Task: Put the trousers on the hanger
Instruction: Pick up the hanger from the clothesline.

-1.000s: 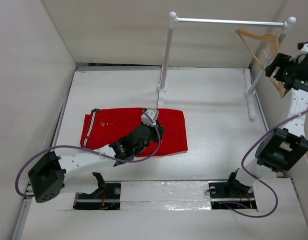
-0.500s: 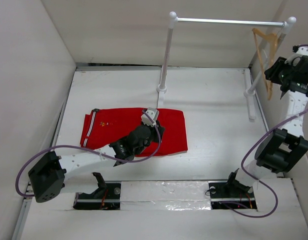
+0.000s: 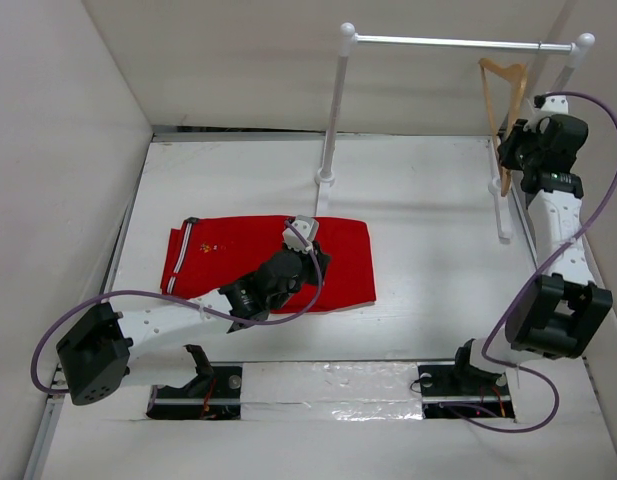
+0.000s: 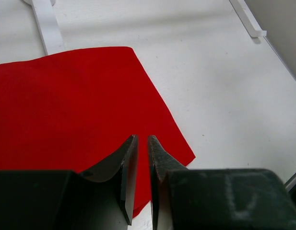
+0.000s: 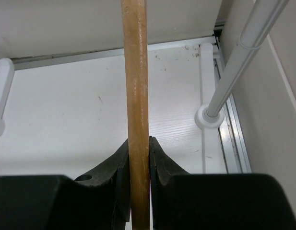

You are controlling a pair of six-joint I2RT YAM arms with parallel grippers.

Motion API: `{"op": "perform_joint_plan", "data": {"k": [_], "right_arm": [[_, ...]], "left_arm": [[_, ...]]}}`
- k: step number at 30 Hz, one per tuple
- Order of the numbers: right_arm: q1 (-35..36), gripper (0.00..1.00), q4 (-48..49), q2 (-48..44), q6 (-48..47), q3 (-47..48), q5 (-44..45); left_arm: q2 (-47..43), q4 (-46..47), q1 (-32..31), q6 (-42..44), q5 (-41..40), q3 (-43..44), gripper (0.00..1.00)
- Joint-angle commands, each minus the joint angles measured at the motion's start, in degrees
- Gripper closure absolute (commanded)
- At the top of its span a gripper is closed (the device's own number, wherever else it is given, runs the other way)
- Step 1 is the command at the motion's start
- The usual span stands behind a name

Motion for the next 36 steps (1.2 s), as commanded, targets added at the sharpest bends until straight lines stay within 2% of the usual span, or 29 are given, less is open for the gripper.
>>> {"op": "perform_joint_plan", "data": {"k": [1,6,9,13,17,20,23,28,31,36], "right_arm": [[0.88,1.00,9.58,-4.91,0.88,0.72,3.55],[3.51,1.00,12.56,-8.69,4.57,0.11,6.01],[5.71,1.00,15.97,-11.58,5.80,-3.22,8.82],[10.28,1.00,20.12,-15.72,7.47,-8.23,15.58],[10.29,1.00,25.39,-20.12,10.99,-13.24,15.77],[10.29,1.00,27.95,-21.09,12.22,-15.62,14.89],[10.90,1.00,23.65,-21.61,13.54,-15.27,14.27],[15.47,1.00,30.49,-25.13,17.58,-27.72,17.86],[18.97,1.00,32.25,-27.41,18.02,-31.70,20.41],[25.04,1.00,32.44,-31.11,17.15,-39.08,23.67]], "left_arm": [[-0.06,2.04,0.25,-0.20,0.39,2.72,0.88],[0.65,2.04,0.25,-0.37,0.56,2.99,0.85],[0.30,2.48,0.25,-0.55,0.83,2.46,0.80],[0.12,4.06,0.25,-0.81,1.35,1.84,0.66],[0.47,5.12,0.25,-0.81,2.32,1.67,0.57],[1.00,5.82,0.25,-0.72,2.50,1.67,0.56],[1.79,6.00,0.25,-0.64,2.41,2.45,0.55],[3.11,5.83,0.25,-1.86,5.91,5.26,0.55],[3.11,3.38,-0.28,-3.18,8.03,9.13,0.55],[3.46,-0.33,-2.30,-2.83,5.31,17.04,0.55]]}}
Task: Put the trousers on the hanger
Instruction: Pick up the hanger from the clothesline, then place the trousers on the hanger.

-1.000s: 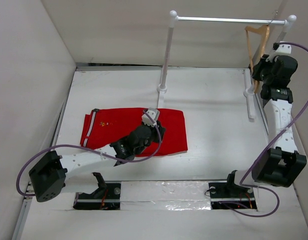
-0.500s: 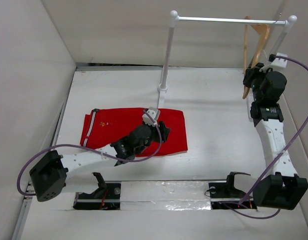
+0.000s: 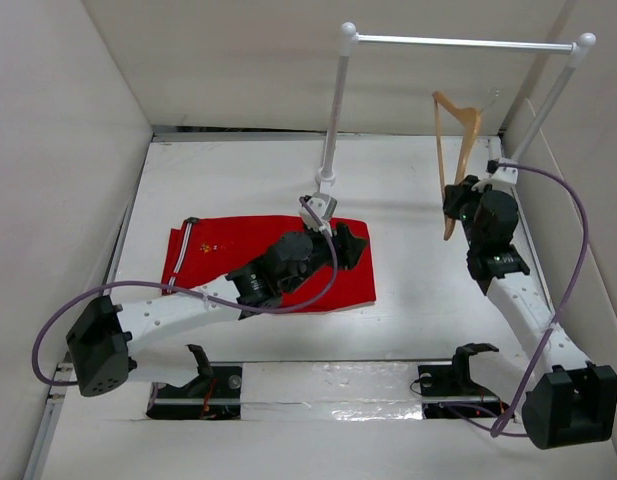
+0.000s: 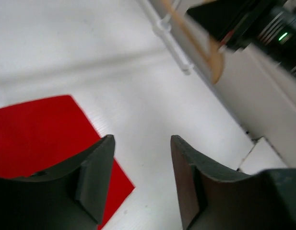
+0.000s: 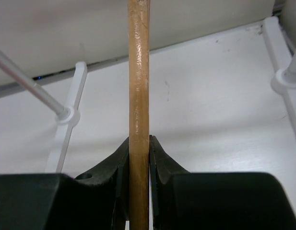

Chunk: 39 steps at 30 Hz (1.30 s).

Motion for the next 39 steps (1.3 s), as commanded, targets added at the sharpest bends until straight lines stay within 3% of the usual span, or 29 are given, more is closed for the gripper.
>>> {"op": "perform_joint_plan", "data": {"k": [1,9,16,24,34,37,39], "right_arm": [[3.65,1.00,7.87,-3.92,-0.12,-1.82,4.71],[18.58,1.00,4.44,-8.23,3.73,-12.02,9.89],[26.68,1.00,4.70,-8.23,5.59,-17.03,12.00],[29.67,1.00,4.70,-7.88,5.59,-18.62,13.32],[30.20,1.00,4.00,-8.84,4.89,-19.15,14.55],[30.73,1.00,3.82,-9.37,4.71,-18.97,14.56],[31.25,1.00,3.65,-9.46,4.71,-18.88,14.73]], "left_arm": [[0.27,-0.37,-0.64,-0.47,-0.65,5.77,0.51],[13.44,-4.41,-0.12,0.06,-1.89,22.80,0.42],[28.37,-8.28,0.41,0.05,-2.50,36.88,0.40],[39.46,-15.04,1.47,0.23,-9.26,49.96,0.41],[46.41,-19.36,1.99,2.87,-19.20,57.45,0.48],[48.17,-20.41,1.99,4.36,-19.82,59.38,0.51],[48.96,-21.20,1.99,4.71,-19.91,60.44,0.61]]}}
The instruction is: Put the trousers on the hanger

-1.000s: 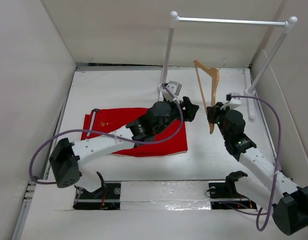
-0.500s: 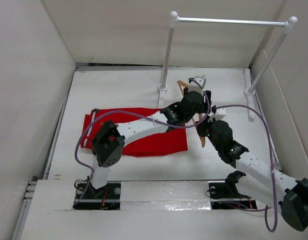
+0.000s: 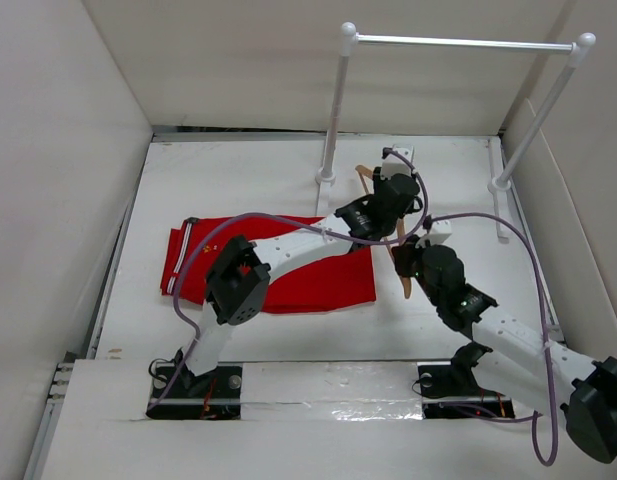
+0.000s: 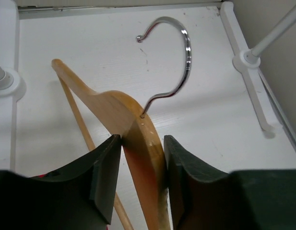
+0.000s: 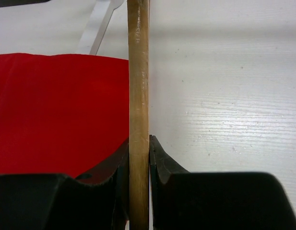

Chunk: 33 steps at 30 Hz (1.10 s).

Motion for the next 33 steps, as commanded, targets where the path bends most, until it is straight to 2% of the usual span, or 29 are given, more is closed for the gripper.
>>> {"op": "perform_joint_plan", "data": {"k": [1,3,5,7,10,13,14,15,17,19,20,21,24,26,28,29,30,32,33], "right_arm": [[1.23,1.00,3.91,-1.94,-0.14,1.12,3.14],[2.80,1.00,3.20,-2.38,-0.05,1.47,3.85],[3.42,1.00,3.73,-2.21,0.03,1.56,4.20],[4.04,1.00,2.77,-1.77,0.12,2.35,4.47],[5.45,1.00,0.83,-1.07,0.65,3.14,6.22],[6.58,0.97,0.39,-1.07,1.00,3.14,6.84],[6.59,0.93,-0.13,-1.24,1.26,3.14,7.28],[7.11,0.83,-0.57,-1.59,1.61,3.14,7.46],[7.12,0.69,-1.63,-2.73,2.06,2.79,7.37],[7.12,0.50,-3.90,-4.22,2.49,2.79,6.67],[7.12,0.50,-5.48,-5.01,2.93,2.96,6.32],[7.12,0.41,-8.02,-5.98,3.20,2.88,5.79],[7.12,0.25,-10.32,-10.37,2.94,2.44,3.16],[7.12,0.23,-12.87,-13.53,2.41,2.70,0.97],[5.46,0.25,-14.73,-15.30,2.58,2.88,-0.45],[4.75,0.31,-14.55,-16.09,2.32,2.70,-3.32],[2.92,0.52,-14.21,-16.62,1.80,2.70,-5.62],[0.36,0.74,-13.32,-15.14,0.30,2.96,-12.80],[-2.26,0.95,-13.06,-12.34,0.30,3.23,-15.19]], "left_arm": [[0.79,-0.99,0.07,2.63,-2.18,3.35,0.67],[0.88,-0.72,0.07,2.81,-1.57,2.74,0.71],[0.80,-0.46,0.07,2.20,-1.13,2.04,0.64],[1.06,-0.02,0.07,1.85,-0.60,1.07,0.62],[1.23,-0.55,0.07,1.67,-1.30,1.07,0.78],[0.01,0.68,0.07,1.23,-0.95,-1.21,1.00],[-0.34,1.03,0.07,0.89,-0.86,-1.91,1.00],[-0.96,1.47,0.07,0.27,-0.77,-3.83,1.00],[-3.50,3.66,0.07,-0.52,-0.42,-6.65,1.00],[-7.18,7.86,0.60,-2.98,1.15,-15.50,1.00],[-8.33,9.63,0.60,-3.94,2.03,-15.54,1.00],[-9.48,11.13,1.12,-5.00,2.82,-19.89,1.00],[-13.26,16.23,1.13,-9.13,4.23,-27.20,1.00],[-15.54,19.74,1.13,-12.47,4.76,-30.38,1.00],[-18.17,23.33,0.43,-14.49,4.41,-35.21,1.00],[-18.97,24.66,0.42,-16.50,4.33,-36.97,1.00],[-19.94,25.98,-0.27,-17.65,3.98,-40.12,1.00],[-21.88,29.76,-1.33,-20.98,2.13,-43.13,1.00],[-22.58,31.43,-2.12,-22.22,0.91,-45.49,1.00]]}}
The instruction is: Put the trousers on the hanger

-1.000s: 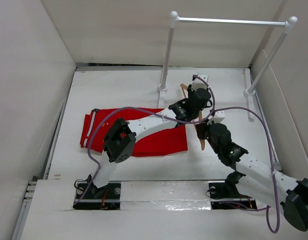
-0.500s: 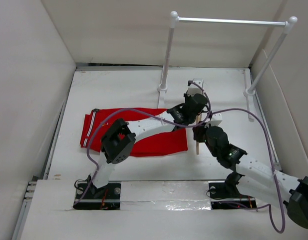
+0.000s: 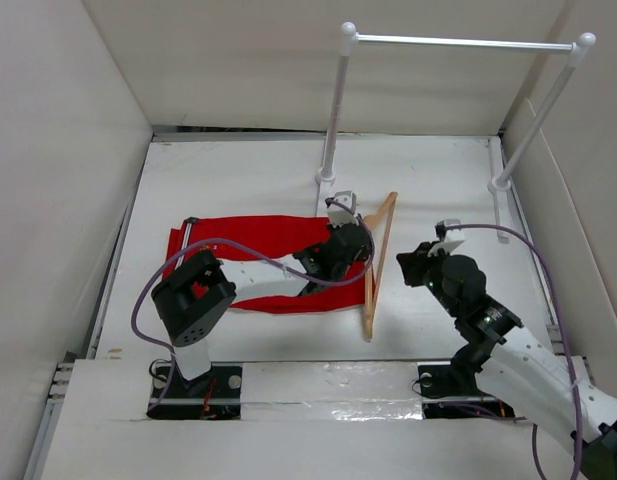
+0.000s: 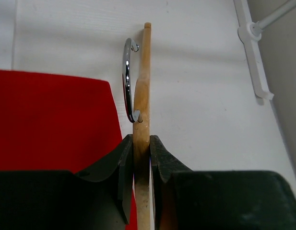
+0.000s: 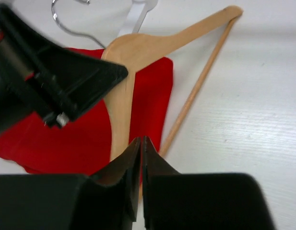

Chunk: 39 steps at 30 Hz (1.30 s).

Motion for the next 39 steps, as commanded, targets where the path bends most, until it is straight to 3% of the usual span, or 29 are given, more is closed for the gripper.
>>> {"op": "perform_joint_plan", "data": {"k": [1,5,8,11,15,18,25,26,28,29,30,31,35,39], "right_arm": [[-5.08,1.00,0.56,4.48,-1.19,2.68,-12.15],[-10.17,1.00,10.13,13.62,-1.63,0.75,-26.98],[-11.41,1.00,14.70,21.88,-2.16,1.10,-30.88],[-12.03,0.90,18.74,28.99,-1.37,2.68,-30.46],[-12.74,0.64,25.52,37.26,0.13,3.56,-30.89],[-12.74,0.54,29.81,43.05,1.27,4.88,-29.93],[-12.74,0.48,35.27,51.77,2.76,4.79,-29.84],[-12.74,0.49,35.89,52.31,2.85,4.44,-30.79],[-12.74,0.60,37.12,53.27,3.38,4.35,-31.68],[-12.74,0.70,37.47,53.28,3.47,4.09,-32.29],[-12.74,0.96,37.74,52.93,3.64,3.57,-32.91],[-13.87,1.00,39.48,52.23,4.69,2.69,-33.70],[-19.49,1.00,42.67,43.81,7.34,-2.67,-38.45],[-23.37,1.00,31.08,28.90,4.27,-3.20,-39.16]], "left_arm": [[-4.79,10.96,-2.06,-7.78,-2.66,-5.01,1.00],[-4.97,17.90,-2.59,-13.85,-4.42,-12.48,1.00],[-4.27,20.72,-3.20,-15.09,-7.93,-15.65,1.00],[-3.48,22.66,-3.20,-15.09,-8.73,-17.06,1.00],[-2.69,21.52,-3.20,-14.91,-10.14,-17.76,1.00],[-1.90,22.04,-3.20,-14.83,-9.70,-18.73,1.00],[-0.67,24.84,-2.15,-12.72,-7.24,-20.75,1.00],[-0.49,25.29,-2.15,-12.28,-7.07,-21.01,1.00],[-0.31,25.56,-1.62,-11.58,-6.63,-21.19,1.00],[-0.31,25.56,-1.10,-11.31,-6.62,-21.37,1.00],[-0.49,25.65,-1.09,-10.79,-6.62,-21.63,1.00],[-0.92,25.65,-1.09,-9.56,-6.97,-21.81,1.00],[-3.47,25.30,-1.09,-5.09,-9.61,-23.56,1.00],[-7.16,24.33,-0.57,-2.01,-11.19,-26.02,1.00]]}}
